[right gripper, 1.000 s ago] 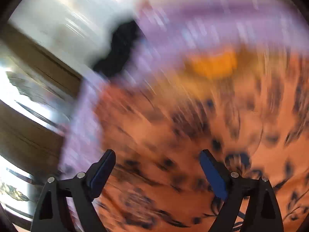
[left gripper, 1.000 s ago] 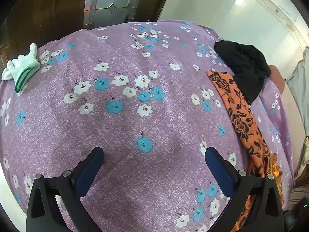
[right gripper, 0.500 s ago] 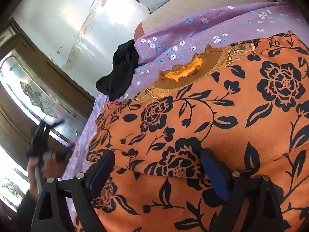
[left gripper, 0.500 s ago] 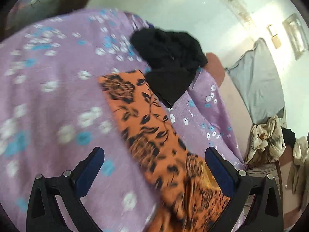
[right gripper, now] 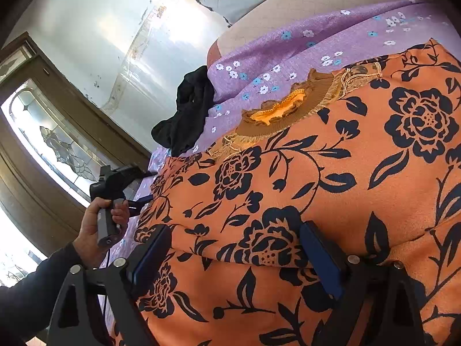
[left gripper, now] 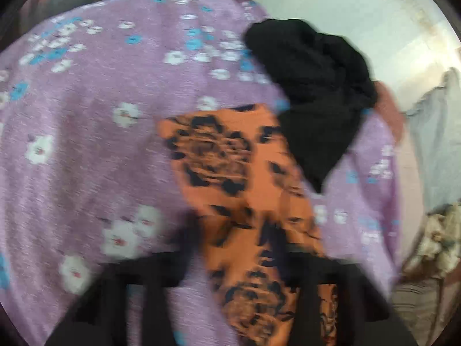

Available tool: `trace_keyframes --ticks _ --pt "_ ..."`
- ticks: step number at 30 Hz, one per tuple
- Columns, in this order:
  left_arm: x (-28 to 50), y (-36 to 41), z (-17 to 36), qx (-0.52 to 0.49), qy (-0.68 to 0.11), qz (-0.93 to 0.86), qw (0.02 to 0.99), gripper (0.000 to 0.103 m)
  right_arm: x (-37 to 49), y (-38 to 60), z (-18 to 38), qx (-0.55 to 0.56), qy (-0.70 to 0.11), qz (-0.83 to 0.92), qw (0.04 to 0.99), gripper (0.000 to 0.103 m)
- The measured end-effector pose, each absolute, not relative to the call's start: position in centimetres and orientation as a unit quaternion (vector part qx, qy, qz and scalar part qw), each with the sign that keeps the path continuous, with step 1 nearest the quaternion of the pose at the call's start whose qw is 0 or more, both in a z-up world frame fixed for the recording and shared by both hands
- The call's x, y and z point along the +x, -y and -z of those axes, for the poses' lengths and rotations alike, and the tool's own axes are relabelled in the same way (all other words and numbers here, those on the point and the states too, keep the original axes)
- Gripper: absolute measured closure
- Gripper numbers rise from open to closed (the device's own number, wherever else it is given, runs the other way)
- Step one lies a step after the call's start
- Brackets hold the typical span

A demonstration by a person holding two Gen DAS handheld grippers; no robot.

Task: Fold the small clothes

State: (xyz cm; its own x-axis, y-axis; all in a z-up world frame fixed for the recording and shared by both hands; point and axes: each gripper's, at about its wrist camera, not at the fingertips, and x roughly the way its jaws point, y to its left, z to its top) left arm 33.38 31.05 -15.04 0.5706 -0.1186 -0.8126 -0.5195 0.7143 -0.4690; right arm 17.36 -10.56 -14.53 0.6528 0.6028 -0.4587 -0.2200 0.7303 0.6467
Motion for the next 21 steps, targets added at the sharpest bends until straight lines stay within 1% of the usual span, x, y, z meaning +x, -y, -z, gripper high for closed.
trace_keyframes --ticks 2,3,5,6,9,10,12,14,17,21 --pt "32.8 -32.2 14.8 -0.382 -0.443 -0.120 0.802 0.099 17.4 10.5 14.6 0.280 -0.342 -0.238 0.865 0.010" --pt "32.5 -32.3 14.3 -0.374 -0.438 -0.129 0.807 0.099 17.4 10.5 14.6 0.279 -0.343 -0.238 0.865 0.010" --pt "31.4 -32.0 10.8 -0.334 -0.408 -0.136 0.839 0.099 17.4 10.5 14.6 0.279 -0.343 -0.237 0.865 0.010" --pt "30.8 -31.6 8.7 -0.313 -0.390 -0.135 0.856 0.099 17.4 10.5 14.6 0.279 -0.342 -0.237 0.865 0.010" --pt "27.1 -29.2 -0.5 -0.233 -0.297 -0.125 0.917 0.099 17.5 10.5 14.6 0.279 -0.342 -0.238 0.865 0.010" --pt "26.2 -28.7 -2.5 -0.220 -0.274 -0.124 0.928 0.099 17.5 10.5 14.6 0.280 -0.342 -0.238 0.865 0.010" --pt "23.4 -26.5 -8.7 -0.177 -0.210 -0.110 0.955 0.099 17.5 10.5 14.5 0.280 -0.342 -0.238 0.865 0.010" --pt "21.4 -24.8 -12.7 -0.153 -0.180 -0.090 0.967 0.099 17.6 10.5 14.5 0.280 -0.343 -0.237 0.865 0.010" --pt "20.4 -20.6 -16.3 -0.110 -0.163 -0.048 0.979 0.099 17.6 10.5 14.4 0.280 -0.344 -0.237 0.864 0.010" --pt "20.1 -12.7 -16.9 -0.066 -0.174 0.018 0.982 0.099 17.9 10.7 14.1 0.283 -0.351 -0.236 0.861 0.010"
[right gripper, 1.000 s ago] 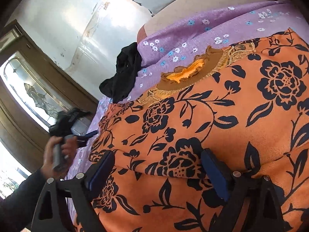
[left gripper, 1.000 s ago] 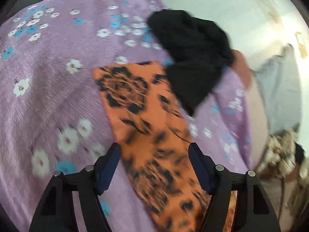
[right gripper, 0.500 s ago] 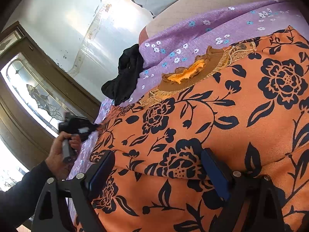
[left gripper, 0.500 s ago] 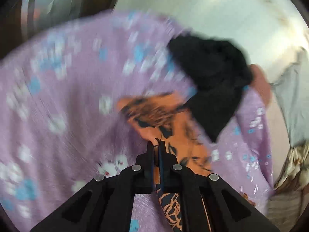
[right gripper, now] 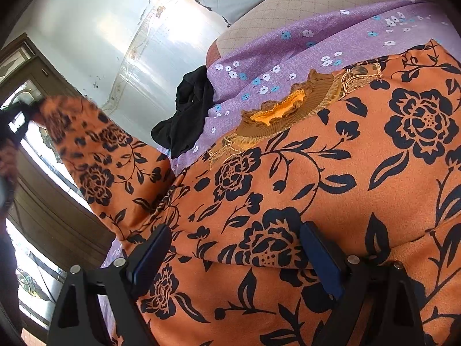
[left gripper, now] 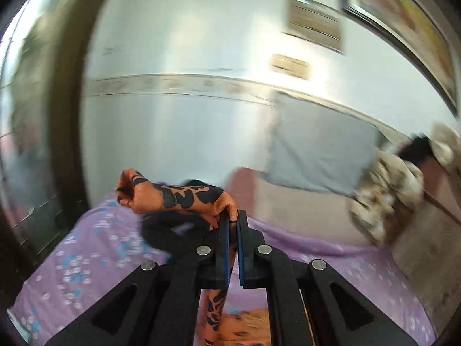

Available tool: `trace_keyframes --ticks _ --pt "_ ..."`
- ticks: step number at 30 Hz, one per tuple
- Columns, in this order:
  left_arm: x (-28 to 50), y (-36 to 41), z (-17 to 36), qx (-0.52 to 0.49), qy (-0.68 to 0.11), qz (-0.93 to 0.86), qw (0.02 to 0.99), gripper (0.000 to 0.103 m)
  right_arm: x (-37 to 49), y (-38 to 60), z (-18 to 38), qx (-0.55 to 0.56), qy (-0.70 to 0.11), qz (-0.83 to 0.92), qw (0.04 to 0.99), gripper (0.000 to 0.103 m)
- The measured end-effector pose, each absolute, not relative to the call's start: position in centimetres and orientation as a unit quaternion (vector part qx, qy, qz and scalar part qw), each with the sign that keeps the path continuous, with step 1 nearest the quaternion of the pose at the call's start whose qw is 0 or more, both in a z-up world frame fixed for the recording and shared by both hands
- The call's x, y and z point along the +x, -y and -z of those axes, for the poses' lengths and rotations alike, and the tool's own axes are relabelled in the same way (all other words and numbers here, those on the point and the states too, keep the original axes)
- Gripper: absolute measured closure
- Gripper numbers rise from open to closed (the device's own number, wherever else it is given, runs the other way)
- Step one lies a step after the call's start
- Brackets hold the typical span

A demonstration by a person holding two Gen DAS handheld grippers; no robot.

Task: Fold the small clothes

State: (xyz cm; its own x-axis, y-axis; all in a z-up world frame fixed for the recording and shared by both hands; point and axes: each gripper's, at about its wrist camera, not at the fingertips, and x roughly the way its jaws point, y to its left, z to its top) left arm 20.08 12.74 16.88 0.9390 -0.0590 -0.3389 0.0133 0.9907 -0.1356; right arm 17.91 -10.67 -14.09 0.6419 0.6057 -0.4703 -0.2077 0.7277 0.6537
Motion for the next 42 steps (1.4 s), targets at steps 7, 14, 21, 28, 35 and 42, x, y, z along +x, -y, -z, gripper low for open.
trace_keyframes --ticks 7,14,21,28,35,42 --pt "20.2 2.8 -6.3 0.022 -0.281 0.130 0.951 0.097 14.4 16.1 11.1 0.361 -0.335 -0.208 0.845 0.011" --pt "19.6 5.0 7.4 0.067 -0.476 0.126 0.868 0.086 9.6 23.5 9.7 0.376 -0.335 -0.128 0.855 0.009" --pt "15.2 -7.0 3.8 -0.006 -0.384 0.015 0.923 0.035 14.9 22.1 5.9 0.294 -0.373 -0.104 0.874 0.009" --pt "17.1 -12.4 9.5 -0.060 -0.446 -0.045 0.892 0.035 23.2 6.6 4.0 -0.080 -0.467 -0.072 0.878 0.010" --pt "16.1 -13.1 11.3 -0.083 -0.452 -0.041 0.887 0.034 23.4 15.3 7.6 0.022 -0.492 0.090 0.866 0.023" --pt "15.7 -12.8 11.4 -0.092 -0.459 -0.056 0.882 0.034 16.5 22.4 9.2 0.173 -0.463 0.090 0.865 0.022"
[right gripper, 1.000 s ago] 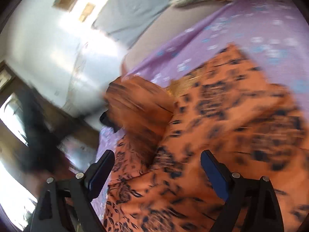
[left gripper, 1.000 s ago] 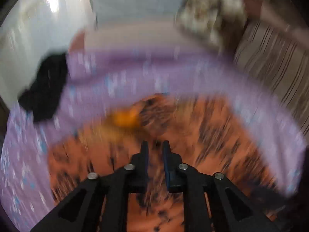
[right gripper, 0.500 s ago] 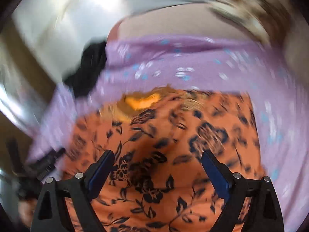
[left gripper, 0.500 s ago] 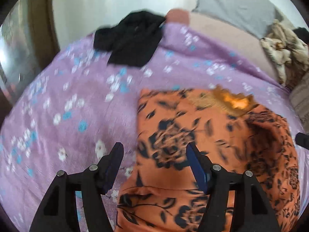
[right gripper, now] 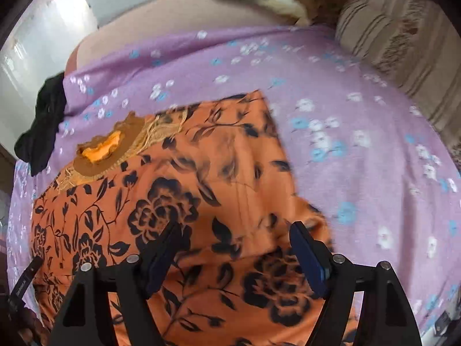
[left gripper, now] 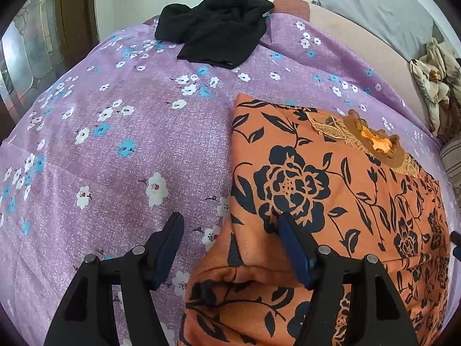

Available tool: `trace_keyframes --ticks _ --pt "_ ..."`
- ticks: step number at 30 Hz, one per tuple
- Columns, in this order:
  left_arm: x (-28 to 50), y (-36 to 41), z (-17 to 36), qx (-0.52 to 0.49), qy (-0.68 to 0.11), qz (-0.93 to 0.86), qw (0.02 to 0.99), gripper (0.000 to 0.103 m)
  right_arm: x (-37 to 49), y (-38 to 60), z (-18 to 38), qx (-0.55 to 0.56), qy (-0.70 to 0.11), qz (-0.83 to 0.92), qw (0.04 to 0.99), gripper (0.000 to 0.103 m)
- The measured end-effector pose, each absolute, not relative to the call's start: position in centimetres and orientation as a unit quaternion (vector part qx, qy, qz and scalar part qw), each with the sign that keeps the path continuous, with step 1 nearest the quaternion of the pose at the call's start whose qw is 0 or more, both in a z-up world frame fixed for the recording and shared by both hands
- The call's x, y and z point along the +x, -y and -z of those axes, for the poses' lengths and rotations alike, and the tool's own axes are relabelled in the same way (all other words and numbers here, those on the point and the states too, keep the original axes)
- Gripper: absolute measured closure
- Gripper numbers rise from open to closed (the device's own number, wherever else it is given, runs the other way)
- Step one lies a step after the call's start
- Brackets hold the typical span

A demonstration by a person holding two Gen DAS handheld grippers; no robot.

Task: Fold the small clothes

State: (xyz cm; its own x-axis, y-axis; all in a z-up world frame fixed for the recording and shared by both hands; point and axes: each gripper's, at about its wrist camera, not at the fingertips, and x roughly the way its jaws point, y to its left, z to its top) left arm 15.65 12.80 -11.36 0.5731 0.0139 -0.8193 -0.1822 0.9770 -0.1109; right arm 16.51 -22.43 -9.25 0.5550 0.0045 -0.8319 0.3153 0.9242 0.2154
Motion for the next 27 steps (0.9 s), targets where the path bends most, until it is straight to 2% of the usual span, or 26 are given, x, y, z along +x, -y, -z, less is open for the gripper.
trace_keyframes --ticks 6,9,10,12,13,14,16,22,24,25,26,27 --pt "16.5 -13.1 11.8 -0.088 -0.456 -0.059 0.883 0.032 19.3 22.3 9.0 0.194 -0.455 0.065 0.867 0.023" --pt "16.6 -13.0 11.8 -0.084 -0.456 -0.060 0.884 0.031 21.5 23.1 9.0 0.158 -0.459 0.093 0.869 0.024" --pt "16.7 -13.1 11.8 -0.086 -0.458 -0.061 0.883 0.031 22.6 23.1 9.5 0.146 -0.476 0.088 0.863 0.028" --pt "16.9 -13.1 11.8 -0.087 -0.458 -0.065 0.882 0.030 24.1 22.4 10.3 0.117 -0.507 0.074 0.851 0.045" --pt "16.9 -13.1 11.9 -0.085 -0.457 -0.066 0.883 0.030 25.0 21.5 11.1 0.076 -0.527 0.067 0.844 0.068" --pt "16.9 -13.1 11.9 -0.083 -0.457 -0.065 0.883 0.030 25.4 21.0 11.3 0.052 -0.535 0.067 0.841 0.083" --pt "16.9 -13.1 11.9 -0.079 -0.456 -0.064 0.884 0.029 25.5 20.0 10.4 0.024 -0.525 0.061 0.848 0.092" --pt "17.1 -13.5 12.0 -0.085 -0.458 -0.072 0.882 0.028 24.6 19.3 5.2 -0.017 -0.405 0.095 0.909 0.092" --pt "17.2 -13.4 12.0 -0.081 -0.458 -0.074 0.882 0.028 25.7 21.0 8.1 0.027 -0.441 0.078 0.893 0.088" --pt "17.2 -13.3 12.1 -0.079 -0.457 -0.075 0.883 0.028 26.3 21.8 10.8 0.041 -0.500 0.076 0.862 0.086" --pt "17.2 -13.2 12.1 -0.076 -0.456 -0.075 0.883 0.028 26.1 22.3 12.0 0.057 -0.514 0.075 0.852 0.085" --pt "17.1 -13.2 12.1 -0.071 -0.455 -0.076 0.884 0.027 25.4 22.5 11.5 0.063 -0.493 0.075 0.864 0.084"
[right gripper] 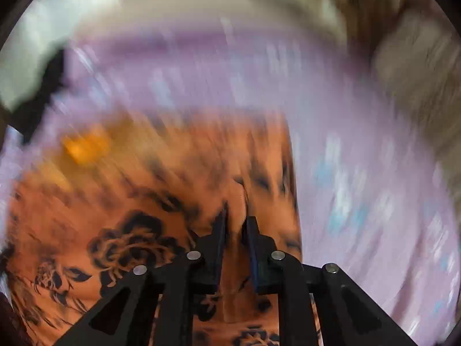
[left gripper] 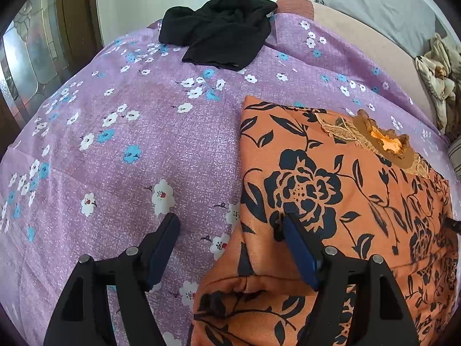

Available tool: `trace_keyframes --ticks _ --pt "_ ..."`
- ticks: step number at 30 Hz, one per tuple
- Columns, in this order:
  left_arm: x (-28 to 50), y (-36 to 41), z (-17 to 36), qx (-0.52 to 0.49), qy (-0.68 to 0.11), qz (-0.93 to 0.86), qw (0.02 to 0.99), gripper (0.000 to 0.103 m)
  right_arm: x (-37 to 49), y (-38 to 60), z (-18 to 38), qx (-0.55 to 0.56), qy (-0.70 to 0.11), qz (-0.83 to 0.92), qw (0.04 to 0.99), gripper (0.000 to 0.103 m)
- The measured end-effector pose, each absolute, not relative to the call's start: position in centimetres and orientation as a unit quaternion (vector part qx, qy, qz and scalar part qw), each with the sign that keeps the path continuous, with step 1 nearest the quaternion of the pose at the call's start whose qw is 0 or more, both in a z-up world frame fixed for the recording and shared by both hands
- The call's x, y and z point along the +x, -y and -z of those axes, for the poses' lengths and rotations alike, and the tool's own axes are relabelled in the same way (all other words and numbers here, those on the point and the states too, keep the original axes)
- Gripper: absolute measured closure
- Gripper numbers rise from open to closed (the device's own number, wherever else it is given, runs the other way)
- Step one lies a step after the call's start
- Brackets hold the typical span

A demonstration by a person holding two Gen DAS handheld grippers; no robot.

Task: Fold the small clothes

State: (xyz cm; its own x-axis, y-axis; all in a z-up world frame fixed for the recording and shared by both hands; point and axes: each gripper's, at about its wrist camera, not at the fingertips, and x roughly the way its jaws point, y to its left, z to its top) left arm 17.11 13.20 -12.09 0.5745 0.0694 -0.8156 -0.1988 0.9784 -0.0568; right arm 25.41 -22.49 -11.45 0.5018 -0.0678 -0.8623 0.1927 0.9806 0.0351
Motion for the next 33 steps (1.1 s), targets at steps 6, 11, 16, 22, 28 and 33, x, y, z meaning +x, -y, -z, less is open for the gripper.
trace_keyframes --ticks 6,11,16,22,28,33 --pt "16.3 -13.2 10.8 -0.082 -0.432 -0.080 0.895 0.027 22.5 21.2 5.4 0.070 -0.422 0.060 0.902 0.073" --pt "16.0 -11.8 11.6 -0.030 -0.439 -0.061 0.896 0.025 24.6 21.5 9.6 0.144 -0.491 -0.042 0.858 0.008" --pt "14.8 -15.1 9.9 -0.092 -0.456 -0.053 0.884 0.024 20.4 25.5 7.7 0.229 -0.448 -0.017 0.864 0.017" --pt "5.7 -17.8 7.3 -0.134 -0.478 0.006 0.868 0.024 10.6 28.0 5.1 0.179 -0.474 -0.062 0.860 0.017" --pt "-2.8 -17.7 7.6 -0.152 -0.516 0.045 0.842 0.024 0.7 31.1 7.5 0.190 -0.525 -0.094 0.824 0.017" --pt "-6.2 -17.6 10.0 -0.194 -0.558 0.042 0.806 0.024 -1.4 30.7 9.4 0.189 -0.567 -0.108 0.795 0.018"
